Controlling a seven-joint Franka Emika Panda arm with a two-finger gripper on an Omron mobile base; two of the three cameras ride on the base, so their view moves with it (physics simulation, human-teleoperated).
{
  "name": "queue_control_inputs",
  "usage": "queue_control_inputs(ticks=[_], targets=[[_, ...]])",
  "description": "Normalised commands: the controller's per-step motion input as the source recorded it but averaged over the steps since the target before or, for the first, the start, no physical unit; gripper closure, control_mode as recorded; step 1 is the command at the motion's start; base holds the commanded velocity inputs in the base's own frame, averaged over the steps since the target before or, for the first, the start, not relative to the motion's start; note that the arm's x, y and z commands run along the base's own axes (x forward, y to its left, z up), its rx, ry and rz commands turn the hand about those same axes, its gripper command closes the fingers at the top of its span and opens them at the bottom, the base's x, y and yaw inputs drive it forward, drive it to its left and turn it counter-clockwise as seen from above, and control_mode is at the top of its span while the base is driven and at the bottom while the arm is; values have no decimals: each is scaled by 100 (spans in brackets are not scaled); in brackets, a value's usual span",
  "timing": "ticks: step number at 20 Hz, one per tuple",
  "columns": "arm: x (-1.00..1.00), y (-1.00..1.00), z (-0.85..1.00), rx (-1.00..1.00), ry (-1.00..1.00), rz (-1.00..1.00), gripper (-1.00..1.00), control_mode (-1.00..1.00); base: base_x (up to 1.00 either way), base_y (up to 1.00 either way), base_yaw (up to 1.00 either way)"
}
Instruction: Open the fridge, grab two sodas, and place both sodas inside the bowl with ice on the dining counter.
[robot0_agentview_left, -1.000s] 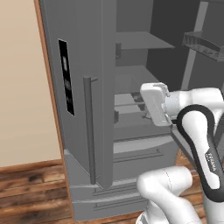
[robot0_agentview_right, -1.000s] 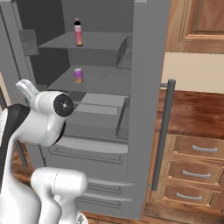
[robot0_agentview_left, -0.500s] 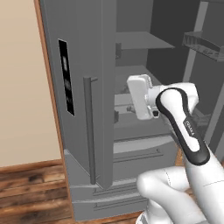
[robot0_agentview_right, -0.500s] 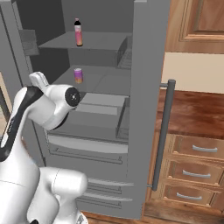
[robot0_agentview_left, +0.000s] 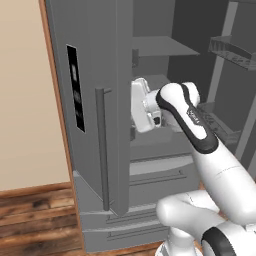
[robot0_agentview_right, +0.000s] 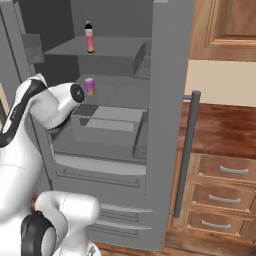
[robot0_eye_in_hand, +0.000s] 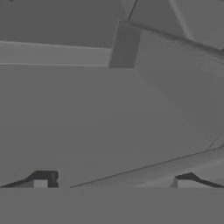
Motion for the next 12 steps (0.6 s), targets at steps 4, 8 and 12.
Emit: queue_control_inputs(ticks=[4,8,12], targets=[[-24,73,0,0,7,16,-100,-100,0,0,0],[-19,77,-2,0,5,15,-100,-100,0,0,0],[-15,80,-6,0,2,12,-100,-100,0,0,0]])
